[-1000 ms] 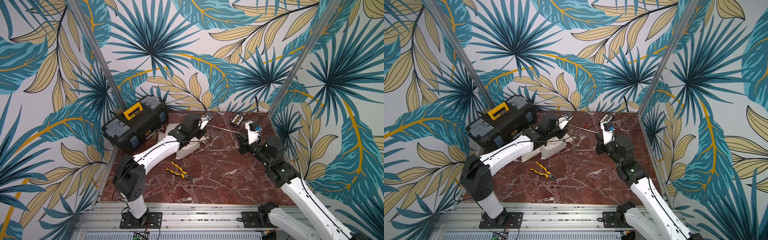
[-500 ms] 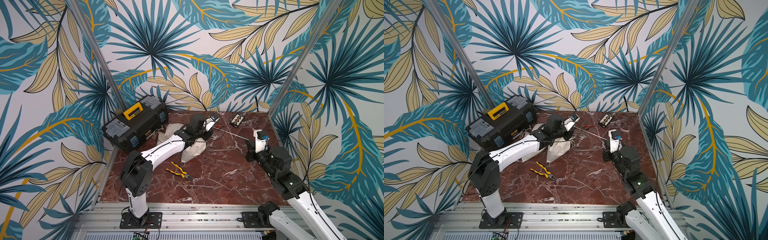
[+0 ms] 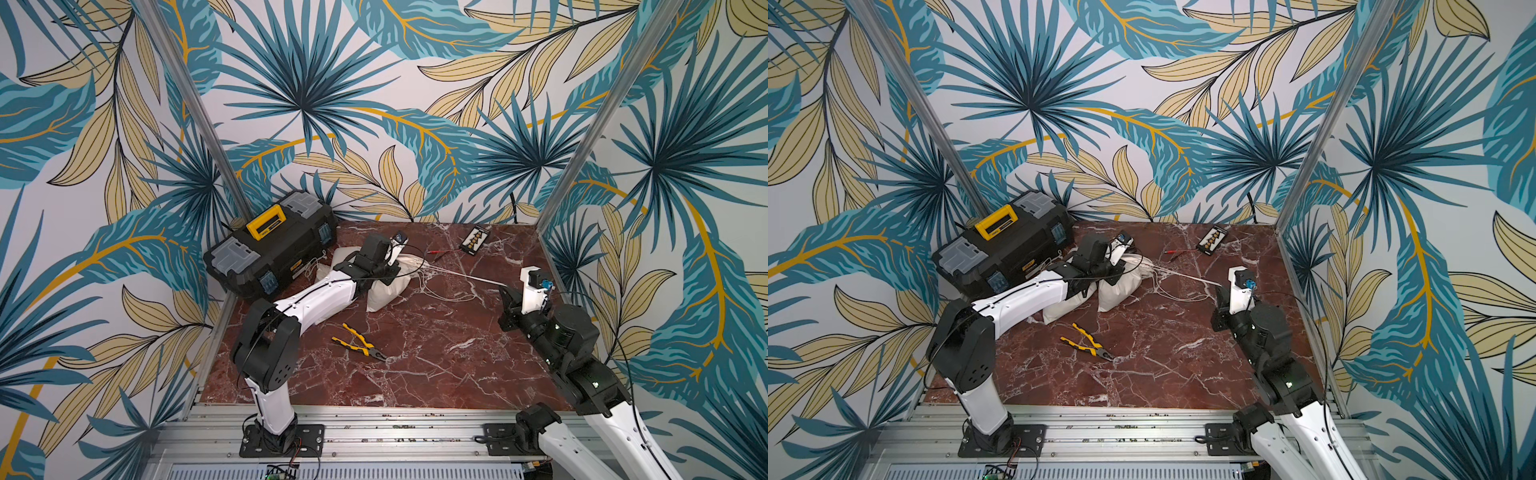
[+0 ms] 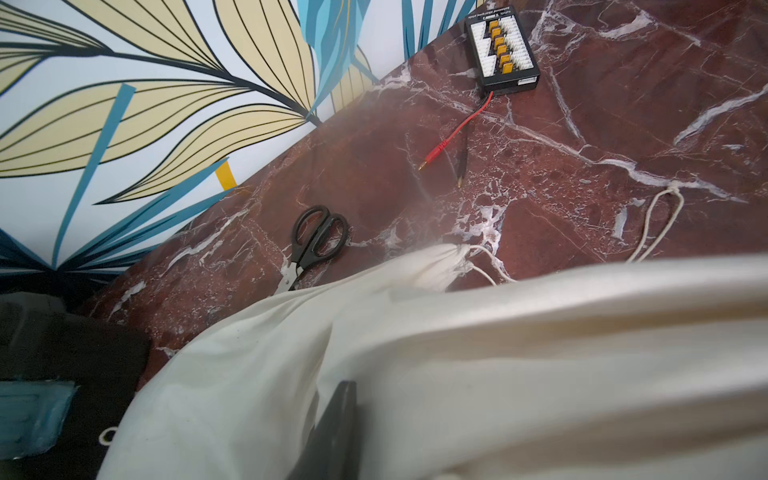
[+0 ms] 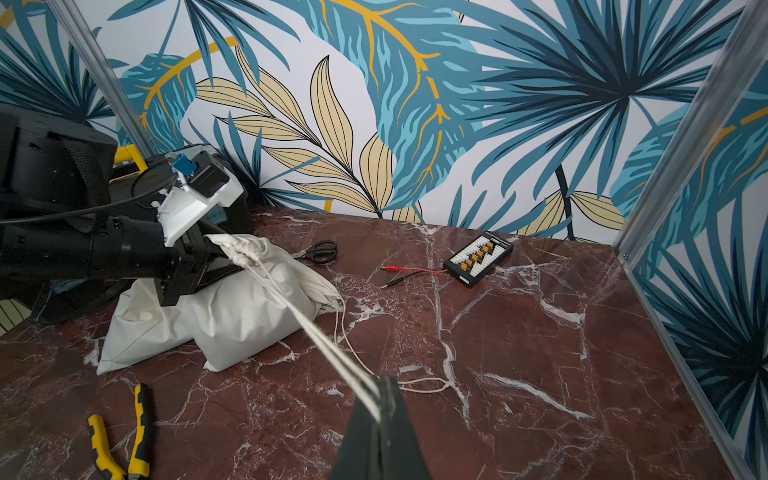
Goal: Close the soil bag
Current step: Frap the soil bag at the center of the board.
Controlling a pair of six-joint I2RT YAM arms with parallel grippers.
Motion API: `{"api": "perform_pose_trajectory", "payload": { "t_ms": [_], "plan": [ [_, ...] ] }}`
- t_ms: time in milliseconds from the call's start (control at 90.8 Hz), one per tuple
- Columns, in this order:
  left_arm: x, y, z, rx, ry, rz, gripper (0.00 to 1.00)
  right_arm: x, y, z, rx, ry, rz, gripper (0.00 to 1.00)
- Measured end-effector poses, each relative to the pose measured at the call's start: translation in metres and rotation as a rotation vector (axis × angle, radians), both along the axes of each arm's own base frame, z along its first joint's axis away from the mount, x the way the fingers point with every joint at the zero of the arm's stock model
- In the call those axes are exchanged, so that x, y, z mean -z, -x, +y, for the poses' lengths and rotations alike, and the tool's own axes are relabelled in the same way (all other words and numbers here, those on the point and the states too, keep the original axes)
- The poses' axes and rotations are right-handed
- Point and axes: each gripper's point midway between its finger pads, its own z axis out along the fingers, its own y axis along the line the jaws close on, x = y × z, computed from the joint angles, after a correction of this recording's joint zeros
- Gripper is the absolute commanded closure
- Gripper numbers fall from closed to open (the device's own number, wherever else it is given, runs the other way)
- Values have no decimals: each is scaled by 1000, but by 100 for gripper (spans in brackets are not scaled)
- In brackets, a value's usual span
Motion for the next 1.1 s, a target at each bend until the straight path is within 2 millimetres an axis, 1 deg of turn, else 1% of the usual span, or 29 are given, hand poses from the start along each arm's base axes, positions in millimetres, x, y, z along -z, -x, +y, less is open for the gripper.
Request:
{"api": "perform_pose_trajectory", "payload": {
  "t_ms": [253,341,430,474,551,617,661,694,738,793,881,958,1024,1101],
  "plan": [
    [5,2,1,-2,-3,10,74,6,8,-4,2,-7,25,100],
    [4,2,4,-14,-9,2,74,8,8,-2,-10,-7,30,100],
    [4,7,12,-35,-23,-6,74,12,7,3,-28,-9,42,100],
    [3,10,18,-50,-32,-11,71,13,4,6,-39,-15,43,100],
    [3,18,27,-78,-57,-30,62,12,-1,12,-53,-27,36,100],
    [1,27,27,-89,-100,-67,54,6,-7,12,-47,-44,13,100],
    [0,32,23,-85,-134,-93,50,-1,-11,11,-37,-60,-12,100],
    [-2,35,18,-80,-151,-111,47,-7,-13,10,-31,-72,-34,100],
    [-4,40,10,-66,-165,-128,40,-12,-15,9,-26,-84,-54,100],
    [-7,44,0,-45,-173,-150,35,-18,-17,11,-29,-98,-73,100],
    [-14,51,-14,-6,-167,-177,29,-20,-21,16,-50,-104,-79,100],
    [-24,60,-29,48,-150,-203,23,-17,-24,22,-74,-103,-71,100],
    [-36,71,-43,113,-122,-227,18,-17,-24,26,-91,-105,-69,100],
    [-52,90,-65,218,-91,-262,12,-20,-23,28,-106,-111,-79,100]
  ]
}}
